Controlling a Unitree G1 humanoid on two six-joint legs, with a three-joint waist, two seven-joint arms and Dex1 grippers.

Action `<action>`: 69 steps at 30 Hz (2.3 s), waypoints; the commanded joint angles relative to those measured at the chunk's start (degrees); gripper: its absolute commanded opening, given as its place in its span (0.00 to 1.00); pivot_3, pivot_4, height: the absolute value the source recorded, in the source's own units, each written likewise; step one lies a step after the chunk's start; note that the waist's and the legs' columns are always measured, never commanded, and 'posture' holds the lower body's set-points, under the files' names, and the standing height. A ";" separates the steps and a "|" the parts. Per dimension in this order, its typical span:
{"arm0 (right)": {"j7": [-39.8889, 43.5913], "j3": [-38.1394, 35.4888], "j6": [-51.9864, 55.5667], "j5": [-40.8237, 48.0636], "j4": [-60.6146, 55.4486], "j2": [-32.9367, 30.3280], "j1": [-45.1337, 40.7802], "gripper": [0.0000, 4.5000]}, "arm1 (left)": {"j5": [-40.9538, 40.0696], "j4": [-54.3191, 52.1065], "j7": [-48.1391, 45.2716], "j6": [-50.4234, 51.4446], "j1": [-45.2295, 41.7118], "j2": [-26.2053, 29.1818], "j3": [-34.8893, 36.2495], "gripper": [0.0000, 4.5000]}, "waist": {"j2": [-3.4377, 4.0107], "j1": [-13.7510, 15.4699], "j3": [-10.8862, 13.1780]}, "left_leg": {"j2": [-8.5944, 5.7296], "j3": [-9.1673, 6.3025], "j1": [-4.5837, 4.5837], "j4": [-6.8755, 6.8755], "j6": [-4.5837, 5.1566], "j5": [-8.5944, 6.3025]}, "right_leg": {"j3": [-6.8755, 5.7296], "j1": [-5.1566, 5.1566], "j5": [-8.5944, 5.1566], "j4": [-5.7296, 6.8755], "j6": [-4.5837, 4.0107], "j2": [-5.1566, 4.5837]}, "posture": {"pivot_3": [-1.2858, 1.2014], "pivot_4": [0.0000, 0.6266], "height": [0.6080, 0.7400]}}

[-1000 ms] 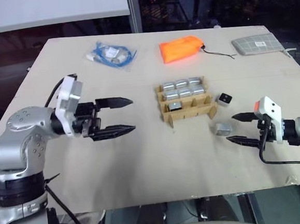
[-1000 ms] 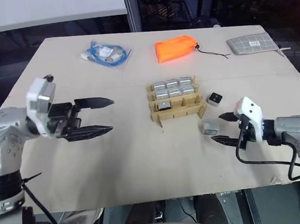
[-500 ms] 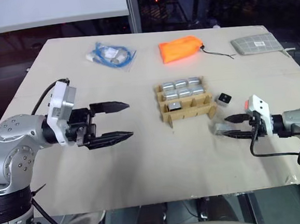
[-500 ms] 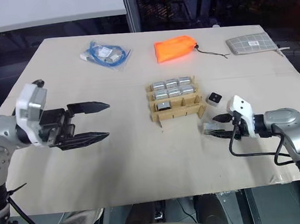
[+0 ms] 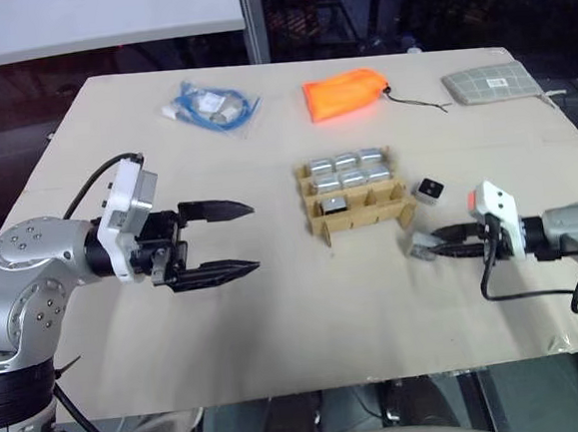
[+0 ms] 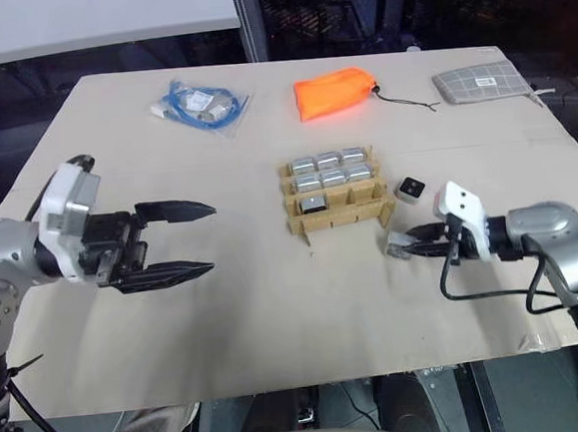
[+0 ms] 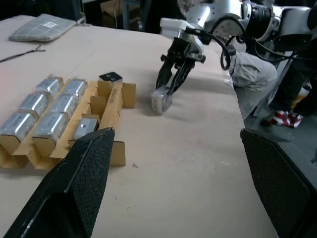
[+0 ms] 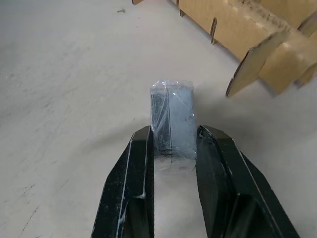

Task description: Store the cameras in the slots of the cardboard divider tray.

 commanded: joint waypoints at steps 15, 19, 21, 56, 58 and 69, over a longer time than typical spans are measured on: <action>5.05 10.15 -29.30 -15.26 26.34 15.44 -30.02 0.14 | -0.21 -4.22 3.45 -2.80 5.44 1.83 3.10 0.94 | 0.11 -1.15 0.27 | -0.02 0.00 -0.05 -0.16 -0.18 0.10 | -0.01 -0.11 0.02 -0.04 0.02 0.02 | 0.52 0.24 1.00; 7.14 11.91 -36.44 -18.44 34.81 17.32 -33.45 0.14 | -1.27 -6.32 5.02 -2.30 8.04 1.69 5.47 0.94 | 0.15 -1.25 0.33 | 0.02 -0.04 -0.05 -0.22 -0.20 0.11 | -0.05 -0.12 0.02 -0.05 0.02 0.02 | 0.52 0.24 1.00; 9.22 12.45 -38.66 -18.81 37.47 18.12 -34.31 0.14 | -1.65 -7.06 5.60 -2.20 9.26 1.74 6.52 0.94 | 0.15 -1.34 0.33 | 0.01 0.03 -0.05 -0.22 -0.21 0.10 | 0.00 -0.12 0.02 -0.07 0.02 -0.02 | 0.52 0.24 1.00; 7.32 0.90 -29.58 -13.55 33.97 15.42 -28.36 0.98 | -2.03 -4.11 4.90 -4.36 6.53 2.22 3.57 0.94 | 0.25 -0.67 0.43 | -0.01 -0.09 0.00 -0.60 -0.41 0.20 | -0.16 -0.10 0.02 -0.25 0.00 -0.13 | 0.52 0.24 1.00; 5.14 -1.65 -25.18 -12.04 29.25 13.01 -23.22 0.98 | -1.63 -2.90 4.22 -4.89 4.55 2.14 1.78 0.94 | 0.24 -0.63 0.43 | -0.03 -0.08 0.00 -0.67 -0.41 0.20 | -0.18 -0.10 0.02 -0.31 0.00 -0.14 | 0.52 0.24 1.00; -4.29 -6.51 -20.29 -11.67 33.78 11.63 -15.63 0.98 | 0.55 2.44 0.23 -6.99 -2.68 2.27 -4.16 0.94 | 0.27 -1.68 0.46 | -0.05 0.14 0.11 -0.84 -0.41 0.20 | 0.06 -0.15 0.03 -0.37 0.01 0.06 | 0.52 0.24 1.00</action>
